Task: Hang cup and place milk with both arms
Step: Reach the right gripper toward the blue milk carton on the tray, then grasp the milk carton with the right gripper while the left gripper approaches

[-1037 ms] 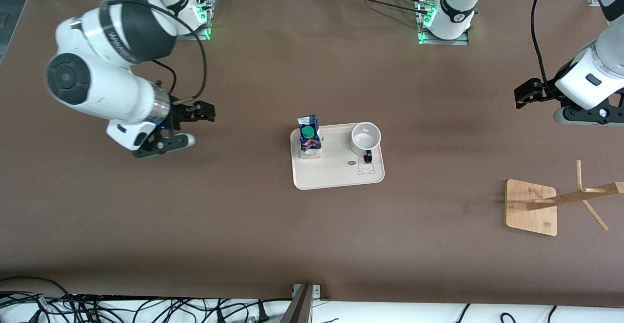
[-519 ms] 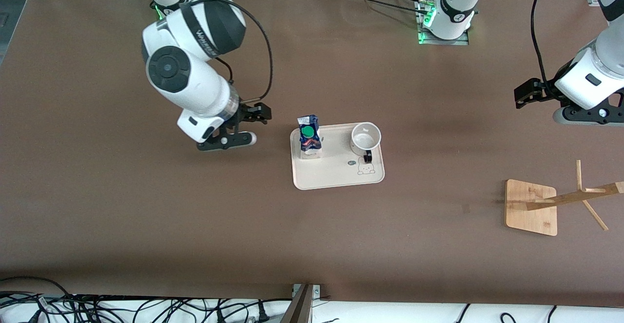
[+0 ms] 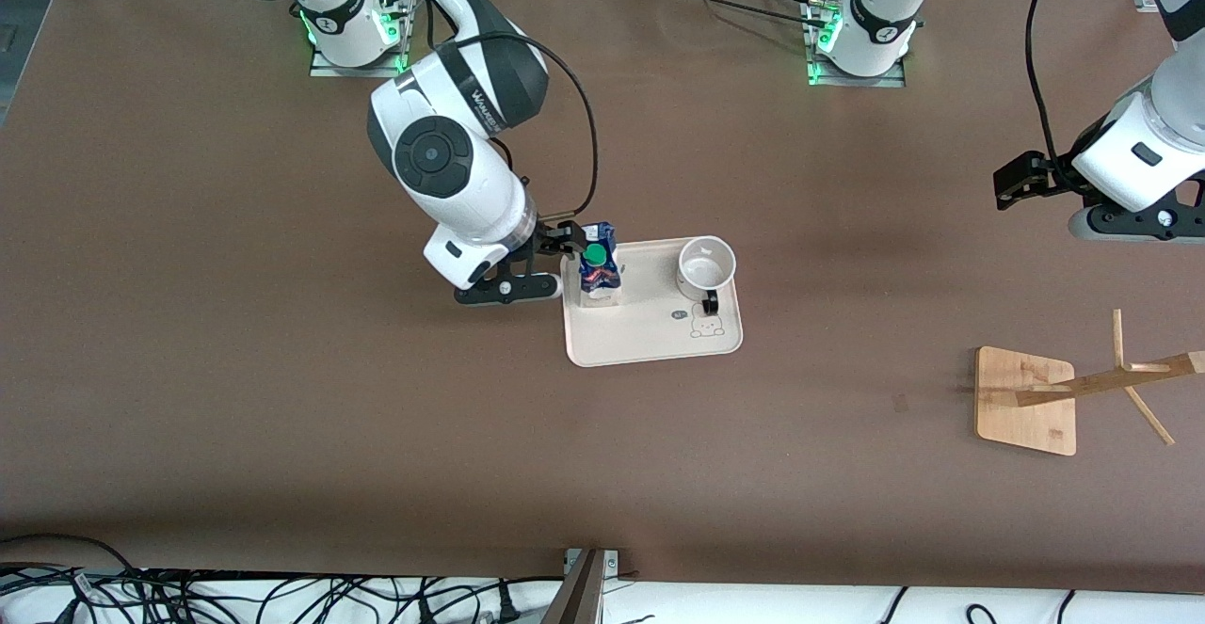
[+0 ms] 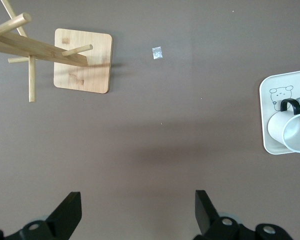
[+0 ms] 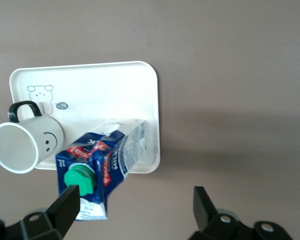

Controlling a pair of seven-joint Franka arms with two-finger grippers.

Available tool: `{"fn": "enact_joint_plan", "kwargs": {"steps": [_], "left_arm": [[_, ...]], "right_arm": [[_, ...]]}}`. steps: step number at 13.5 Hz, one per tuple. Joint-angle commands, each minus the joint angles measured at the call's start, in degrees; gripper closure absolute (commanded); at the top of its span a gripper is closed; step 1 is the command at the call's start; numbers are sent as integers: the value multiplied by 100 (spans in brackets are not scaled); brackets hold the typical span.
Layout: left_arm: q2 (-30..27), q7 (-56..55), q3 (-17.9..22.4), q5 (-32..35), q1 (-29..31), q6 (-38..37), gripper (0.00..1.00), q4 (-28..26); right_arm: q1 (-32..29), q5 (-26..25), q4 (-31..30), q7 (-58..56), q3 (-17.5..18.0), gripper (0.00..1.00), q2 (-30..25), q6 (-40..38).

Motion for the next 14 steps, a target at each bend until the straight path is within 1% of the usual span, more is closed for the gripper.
{"fn": "enact_joint_plan", "kwargs": {"steps": [1,5,7,14], "left_arm": [[10,-20,-15,-111,39,-8,0,69],[10,-20,-15,-111,30,1,0,78],[10,-20,-23,-111,30,10,0,78],[45,-20,-23,-93,30,71,0,87]], "right_arm": [[205,68,406,227,-82,0,213,15],[495,60,829,640,-117,0,538,24],[592,60,838,658,-205,0,600,24],[707,16,829,676,-197,0,829,86]]}}
